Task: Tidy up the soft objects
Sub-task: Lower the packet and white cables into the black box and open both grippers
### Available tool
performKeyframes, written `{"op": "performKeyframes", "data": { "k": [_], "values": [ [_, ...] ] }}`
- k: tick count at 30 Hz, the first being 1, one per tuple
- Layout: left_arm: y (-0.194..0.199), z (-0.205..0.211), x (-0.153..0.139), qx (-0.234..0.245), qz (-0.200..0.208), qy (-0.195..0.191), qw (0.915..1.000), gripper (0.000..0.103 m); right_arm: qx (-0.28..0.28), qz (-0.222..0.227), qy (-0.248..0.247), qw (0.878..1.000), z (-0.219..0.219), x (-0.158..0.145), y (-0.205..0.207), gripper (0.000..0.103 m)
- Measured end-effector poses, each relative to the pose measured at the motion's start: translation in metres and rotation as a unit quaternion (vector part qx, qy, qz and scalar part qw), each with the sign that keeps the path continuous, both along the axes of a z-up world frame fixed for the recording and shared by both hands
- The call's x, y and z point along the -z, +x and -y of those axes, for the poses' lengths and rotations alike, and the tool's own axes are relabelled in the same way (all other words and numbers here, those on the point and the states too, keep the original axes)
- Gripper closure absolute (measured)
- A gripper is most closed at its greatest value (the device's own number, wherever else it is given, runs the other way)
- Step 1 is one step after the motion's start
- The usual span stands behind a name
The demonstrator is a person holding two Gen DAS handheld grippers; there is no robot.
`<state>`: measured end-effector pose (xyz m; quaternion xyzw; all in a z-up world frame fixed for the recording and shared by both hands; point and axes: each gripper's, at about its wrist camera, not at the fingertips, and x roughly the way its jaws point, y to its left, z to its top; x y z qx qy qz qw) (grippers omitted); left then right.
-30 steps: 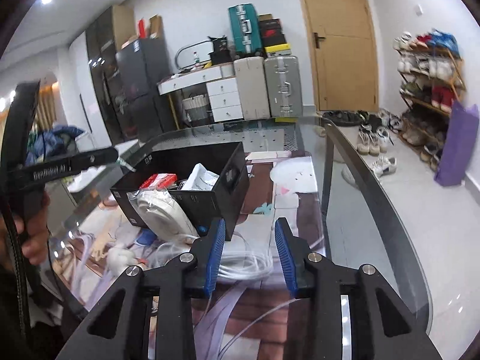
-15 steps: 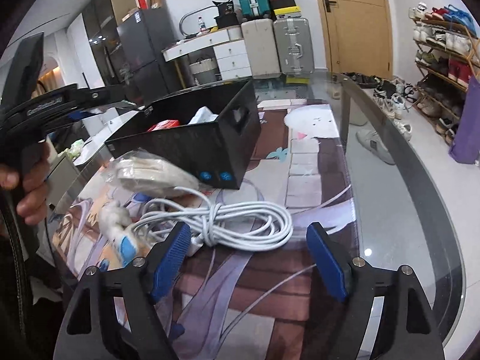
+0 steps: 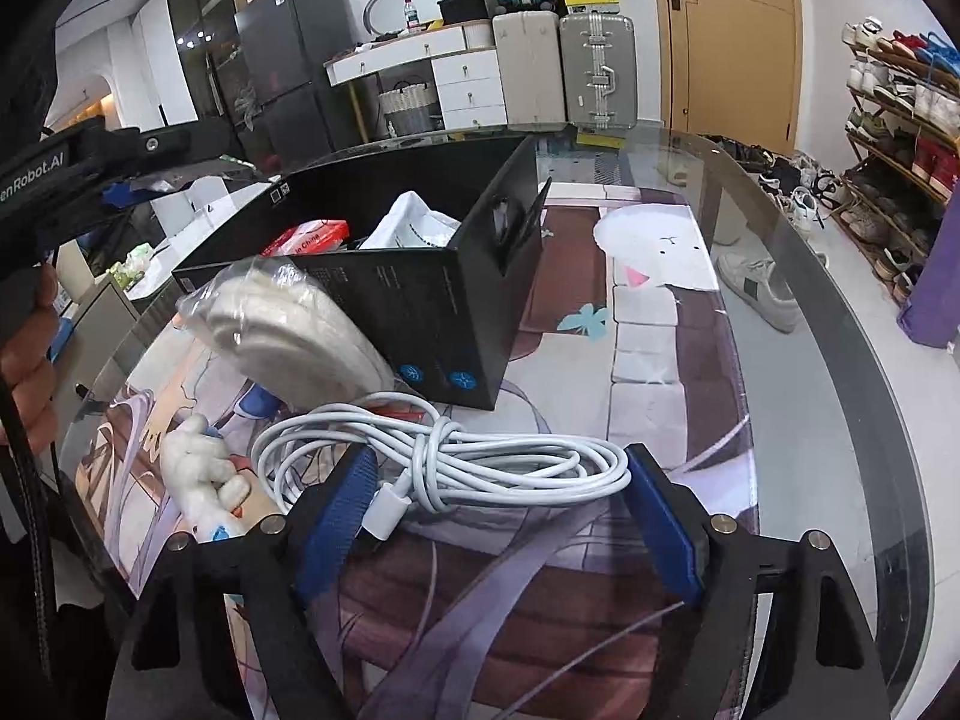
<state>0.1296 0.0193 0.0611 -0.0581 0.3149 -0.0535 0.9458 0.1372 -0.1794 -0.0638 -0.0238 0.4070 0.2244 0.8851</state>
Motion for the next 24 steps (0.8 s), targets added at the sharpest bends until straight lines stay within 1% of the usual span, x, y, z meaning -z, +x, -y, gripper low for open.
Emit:
{"op": "performKeyframes", "data": {
  "k": [4,6,8,10,12,14,18,21,24],
  "values": [
    [0.0,0.0,0.0,0.003,0.001,-0.001,1.0,0.039,0.0,0.008,0.016,1.0,0.005,0.001,-0.002,0.024],
    [0.0,0.0,-0.001,0.002,0.002,-0.003,1.0,0.039,0.005,0.015,0.025,1.0,0.01,-0.001,-0.006,0.028],
    [0.0,0.001,-0.001,0.002,0.003,-0.002,1.0,0.039,0.015,0.024,0.033,0.999,0.018,-0.006,-0.01,0.028],
    [0.001,0.001,0.0,0.002,0.003,-0.005,1.0,0.039,0.025,0.04,0.04,0.998,0.026,-0.015,-0.015,0.028],
    [0.003,0.001,0.0,0.002,0.003,-0.009,1.0,0.039,0.027,0.051,0.03,0.998,0.029,-0.022,-0.016,0.028],
    [0.004,0.001,-0.001,0.002,0.006,-0.011,0.9999,0.039,0.031,0.053,0.046,0.997,0.035,-0.029,-0.017,0.028],
    [0.007,-0.001,0.0,0.005,0.006,-0.015,0.9999,0.039,0.05,0.095,0.067,0.992,0.045,-0.054,-0.023,0.028],
    [0.008,-0.002,0.0,0.009,0.007,-0.016,0.9998,0.039,0.06,0.124,0.068,0.988,0.045,-0.072,-0.024,0.028],
    [0.01,-0.002,0.003,0.012,0.006,-0.018,0.9998,0.039,0.065,0.146,0.049,0.986,0.034,-0.083,-0.016,0.028]
  ]
}}
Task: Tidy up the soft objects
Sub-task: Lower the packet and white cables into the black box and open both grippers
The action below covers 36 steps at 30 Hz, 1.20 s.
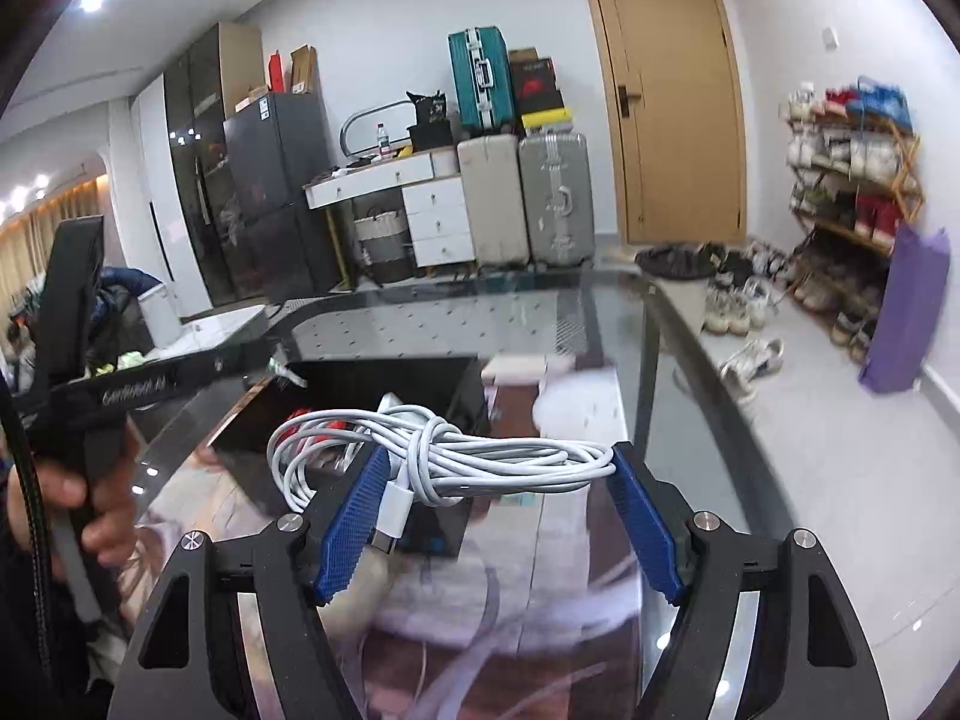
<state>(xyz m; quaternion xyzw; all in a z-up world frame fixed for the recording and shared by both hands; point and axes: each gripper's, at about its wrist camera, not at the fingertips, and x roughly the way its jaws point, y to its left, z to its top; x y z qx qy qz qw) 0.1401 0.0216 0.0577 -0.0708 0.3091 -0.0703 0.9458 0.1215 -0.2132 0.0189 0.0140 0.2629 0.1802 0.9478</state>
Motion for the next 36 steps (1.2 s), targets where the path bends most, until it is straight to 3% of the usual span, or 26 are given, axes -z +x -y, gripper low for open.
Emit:
{"op": "performKeyframes", "data": {
  "k": [7,14,19,22,26,33,36],
  "values": [
    [0.004,-0.009,0.002,-0.008,-0.001,-0.004,1.0,0.039,-0.008,0.033,-0.058,0.998,-0.042,-0.01,0.025,0.028],
    [0.012,-0.011,0.006,-0.018,-0.011,0.002,0.9998,0.039,-0.05,0.038,-0.12,0.991,-0.088,0.004,0.043,0.028],
    [0.018,-0.011,0.01,-0.017,-0.016,0.006,0.9997,0.039,-0.087,0.035,-0.134,0.986,-0.112,0.02,0.05,0.028],
    [0.021,-0.011,0.012,-0.017,-0.022,0.006,0.9996,0.039,-0.096,0.023,-0.128,0.987,-0.118,0.027,0.057,0.025],
    [0.025,-0.002,0.014,-0.02,-0.03,0.034,0.9988,0.038,-0.089,0.021,-0.128,0.988,-0.115,0.03,0.06,0.006],
    [0.036,0.021,0.021,0.002,-0.043,0.07,0.9967,0.034,-0.074,0.025,-0.133,0.988,-0.096,0.03,0.05,0.002],
    [0.038,0.031,0.023,0.002,-0.046,0.091,0.9948,0.023,-0.07,0.03,-0.127,0.989,-0.088,0.028,0.046,0.001]
  ]
}}
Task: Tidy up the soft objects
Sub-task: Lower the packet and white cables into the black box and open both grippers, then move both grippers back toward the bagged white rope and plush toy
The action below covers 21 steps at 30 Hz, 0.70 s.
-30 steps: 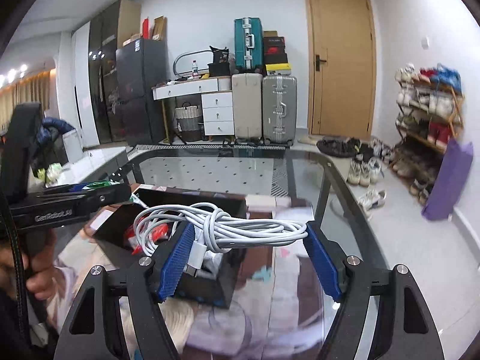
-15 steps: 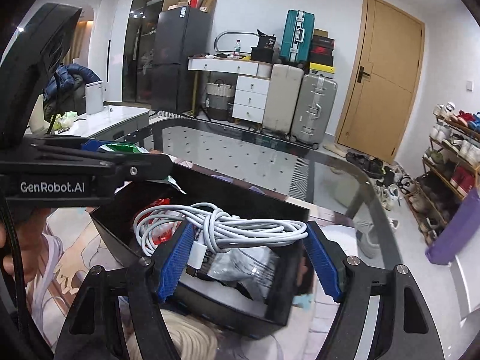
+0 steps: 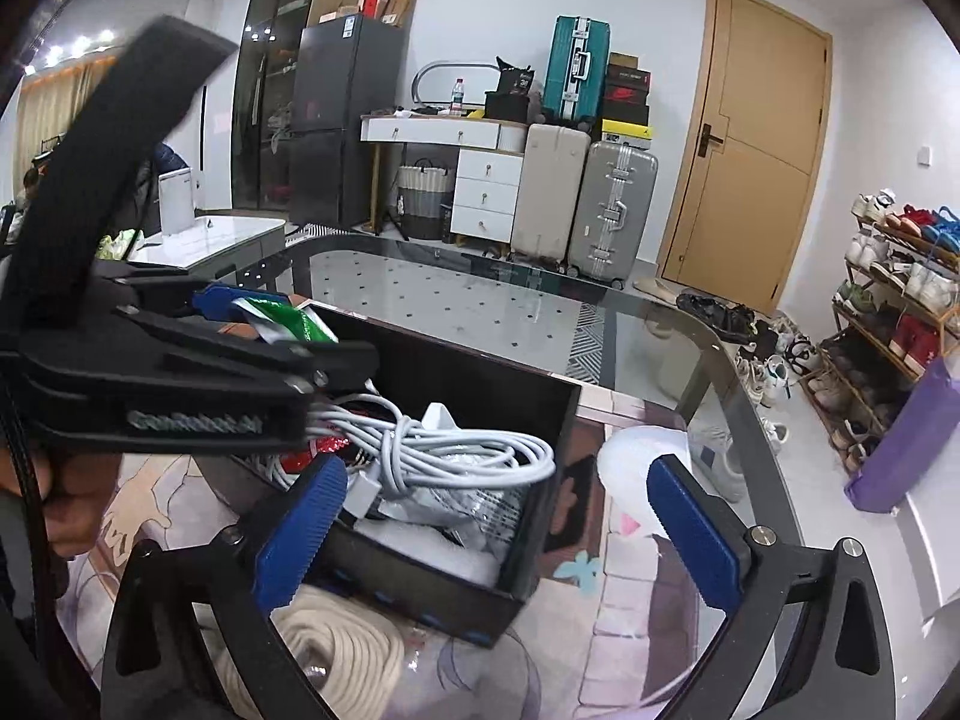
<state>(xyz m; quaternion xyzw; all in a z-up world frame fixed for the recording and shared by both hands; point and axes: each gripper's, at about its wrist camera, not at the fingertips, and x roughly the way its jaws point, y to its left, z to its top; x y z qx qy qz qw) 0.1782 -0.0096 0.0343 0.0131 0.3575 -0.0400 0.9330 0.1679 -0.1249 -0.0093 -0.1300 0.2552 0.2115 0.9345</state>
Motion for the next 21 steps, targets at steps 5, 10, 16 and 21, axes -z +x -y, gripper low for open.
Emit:
{"op": "performKeyframes", "data": {
  "k": [5,10,16,21],
  "values": [
    [0.0,0.008,0.0,-0.004,0.006,0.029,0.9995,0.001,0.011,0.002,0.007,1.0,0.013,0.0,-0.004,0.001],
    [-0.005,0.01,-0.003,-0.014,0.015,0.055,0.9983,0.0,0.017,0.002,0.017,1.0,0.022,0.001,-0.008,0.001],
    [-0.023,0.003,-0.007,-0.028,0.017,0.06,0.9977,0.0,0.021,-0.003,0.031,0.999,0.029,0.004,-0.019,0.001],
    [-0.044,-0.013,-0.006,-0.057,0.014,0.063,0.9963,0.0,0.02,-0.019,0.049,0.998,0.03,0.01,-0.03,0.001]
  ]
}}
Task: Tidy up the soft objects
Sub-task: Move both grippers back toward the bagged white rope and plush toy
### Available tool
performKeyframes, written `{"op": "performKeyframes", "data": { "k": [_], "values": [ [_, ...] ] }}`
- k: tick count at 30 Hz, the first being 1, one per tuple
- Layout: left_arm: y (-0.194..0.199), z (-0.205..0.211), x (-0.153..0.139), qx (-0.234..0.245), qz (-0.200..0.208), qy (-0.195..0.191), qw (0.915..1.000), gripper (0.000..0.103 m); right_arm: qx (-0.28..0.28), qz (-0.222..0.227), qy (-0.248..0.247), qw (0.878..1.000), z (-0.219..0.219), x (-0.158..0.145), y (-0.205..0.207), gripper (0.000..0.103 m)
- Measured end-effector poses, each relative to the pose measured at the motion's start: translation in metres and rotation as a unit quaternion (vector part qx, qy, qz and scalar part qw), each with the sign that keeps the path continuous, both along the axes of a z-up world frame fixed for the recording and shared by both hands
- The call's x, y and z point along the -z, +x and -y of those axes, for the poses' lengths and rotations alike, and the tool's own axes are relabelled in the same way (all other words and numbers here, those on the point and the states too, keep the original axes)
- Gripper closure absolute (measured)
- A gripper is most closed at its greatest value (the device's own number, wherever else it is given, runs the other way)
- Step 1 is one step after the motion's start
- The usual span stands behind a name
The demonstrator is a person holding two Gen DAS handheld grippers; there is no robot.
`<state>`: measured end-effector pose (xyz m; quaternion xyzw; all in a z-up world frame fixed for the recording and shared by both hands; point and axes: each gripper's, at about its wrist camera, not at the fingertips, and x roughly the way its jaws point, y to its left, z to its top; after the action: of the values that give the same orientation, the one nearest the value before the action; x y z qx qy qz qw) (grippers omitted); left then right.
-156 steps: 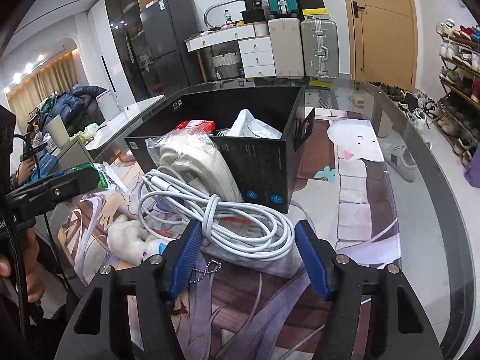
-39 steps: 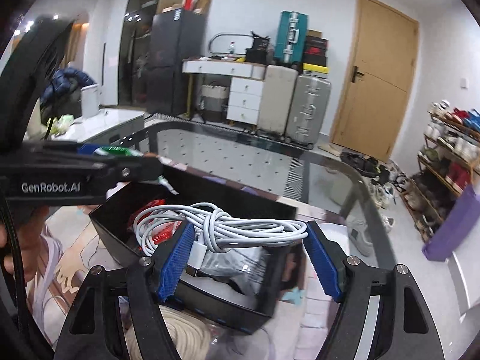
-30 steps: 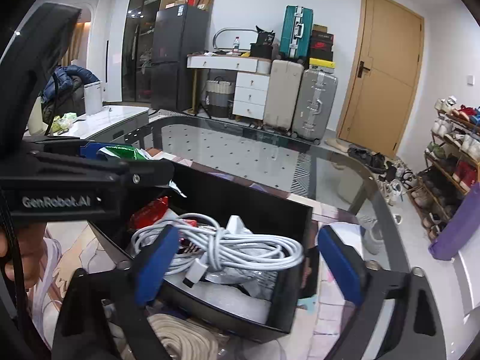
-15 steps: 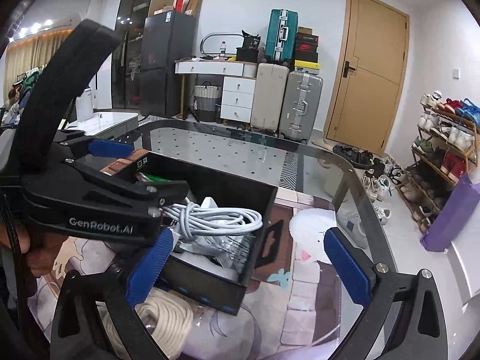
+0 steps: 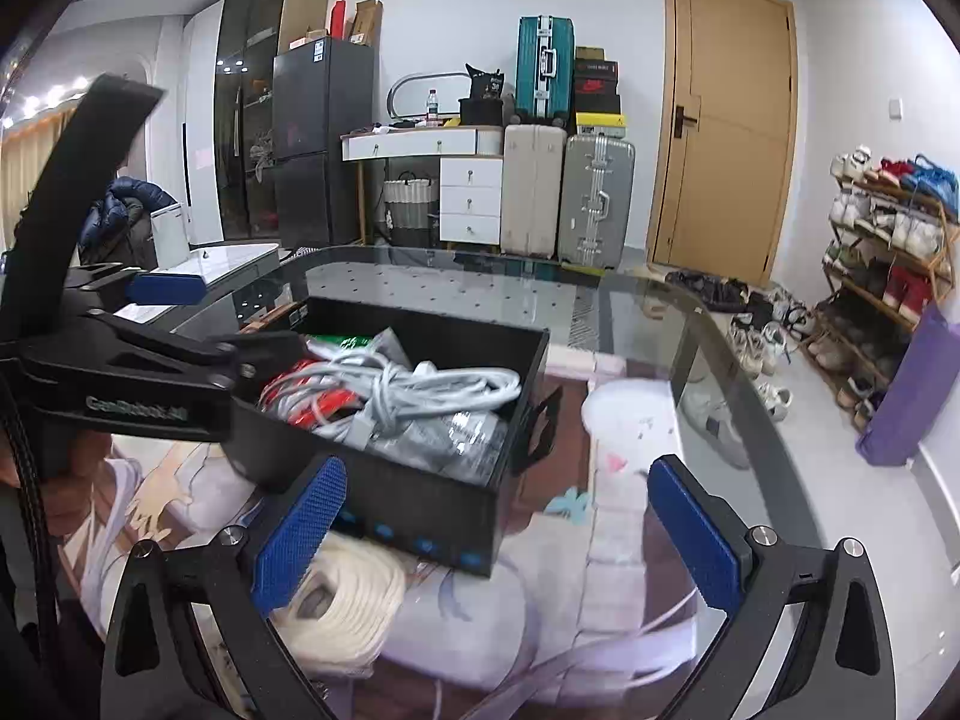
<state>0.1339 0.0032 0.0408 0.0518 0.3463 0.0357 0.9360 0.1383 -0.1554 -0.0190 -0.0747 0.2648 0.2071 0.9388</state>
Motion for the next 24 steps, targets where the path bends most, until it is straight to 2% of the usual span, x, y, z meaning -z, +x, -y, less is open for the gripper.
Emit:
{"op": "performKeyframes", "data": {
  "k": [11,24],
  "values": [
    [-0.045,-0.029,0.013,-0.043,-0.01,-0.019,0.9988,0.0,-0.017,-0.038,0.007,0.999,-0.01,0.017,-0.021,0.001],
    [-0.063,-0.045,0.038,-0.059,-0.03,-0.046,0.9968,0.0,-0.009,-0.074,0.011,0.997,-0.012,0.03,-0.025,0.001]
  ]
}}
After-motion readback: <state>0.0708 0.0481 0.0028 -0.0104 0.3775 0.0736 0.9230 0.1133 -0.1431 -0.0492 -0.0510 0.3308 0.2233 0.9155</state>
